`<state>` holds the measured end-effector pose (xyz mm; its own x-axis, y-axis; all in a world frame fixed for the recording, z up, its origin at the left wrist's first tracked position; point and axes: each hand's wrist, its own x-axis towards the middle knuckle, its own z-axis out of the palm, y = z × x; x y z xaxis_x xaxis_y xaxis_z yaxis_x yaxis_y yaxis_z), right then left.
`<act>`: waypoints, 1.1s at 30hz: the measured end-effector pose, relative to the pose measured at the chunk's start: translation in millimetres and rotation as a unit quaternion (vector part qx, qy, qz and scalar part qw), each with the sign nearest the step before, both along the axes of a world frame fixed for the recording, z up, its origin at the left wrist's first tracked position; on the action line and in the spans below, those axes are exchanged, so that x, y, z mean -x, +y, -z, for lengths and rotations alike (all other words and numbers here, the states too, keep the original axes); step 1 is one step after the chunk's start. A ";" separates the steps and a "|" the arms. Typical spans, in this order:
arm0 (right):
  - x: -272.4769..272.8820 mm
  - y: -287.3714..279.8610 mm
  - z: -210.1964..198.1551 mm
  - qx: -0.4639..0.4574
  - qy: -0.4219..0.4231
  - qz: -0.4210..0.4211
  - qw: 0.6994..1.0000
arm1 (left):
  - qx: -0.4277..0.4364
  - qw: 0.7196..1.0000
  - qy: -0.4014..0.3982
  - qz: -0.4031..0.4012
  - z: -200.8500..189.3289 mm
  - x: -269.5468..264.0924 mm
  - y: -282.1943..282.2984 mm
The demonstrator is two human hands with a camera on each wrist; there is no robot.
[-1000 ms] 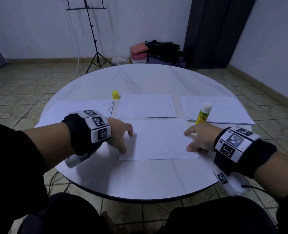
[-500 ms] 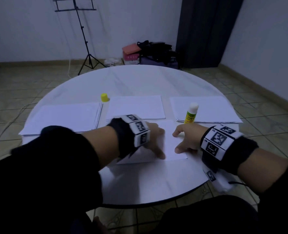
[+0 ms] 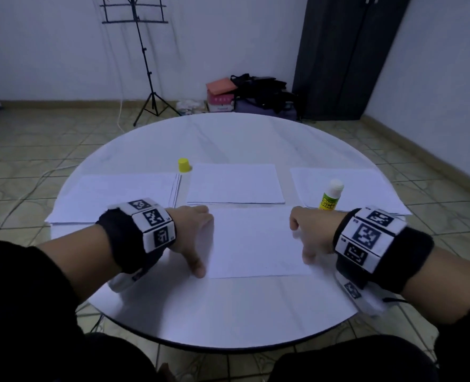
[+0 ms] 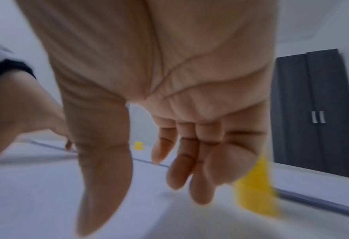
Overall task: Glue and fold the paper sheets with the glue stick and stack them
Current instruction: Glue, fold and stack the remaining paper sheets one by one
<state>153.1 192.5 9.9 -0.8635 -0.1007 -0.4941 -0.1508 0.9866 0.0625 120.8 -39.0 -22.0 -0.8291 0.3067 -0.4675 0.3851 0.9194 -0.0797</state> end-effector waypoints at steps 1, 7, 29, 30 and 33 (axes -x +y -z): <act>0.9 -10.6 -2.7 0.003 0.006 -0.023 1.000 | 0.007 1.000 -0.004 -0.002 -1.4 -0.7 -0.2; 11.5 -86.2 12.4 0.061 -0.001 -0.153 0.986 | 0.039 0.999 -0.005 -0.002 -3.1 -8.5 -5.9; 11.8 14.9 18.2 -0.034 -0.037 -0.113 0.992 | 0.054 0.998 -0.027 -0.016 -4.2 -10.9 -15.3; 12.3 13.3 17.5 -0.036 -0.033 -0.108 0.993 | 0.049 0.998 -0.028 -0.022 -3.4 -10.7 -16.3; 14.3 10.3 16.7 -0.039 -0.032 -0.098 0.994 | 0.016 0.997 -0.036 -0.071 -0.3 -8.7 -21.9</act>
<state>138.8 202.8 -6.8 -0.7975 -0.2235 -0.5604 -0.3467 0.9299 0.1226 129.5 -60.9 -21.7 -0.8272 0.1722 -0.5348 0.2570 0.9624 -0.0876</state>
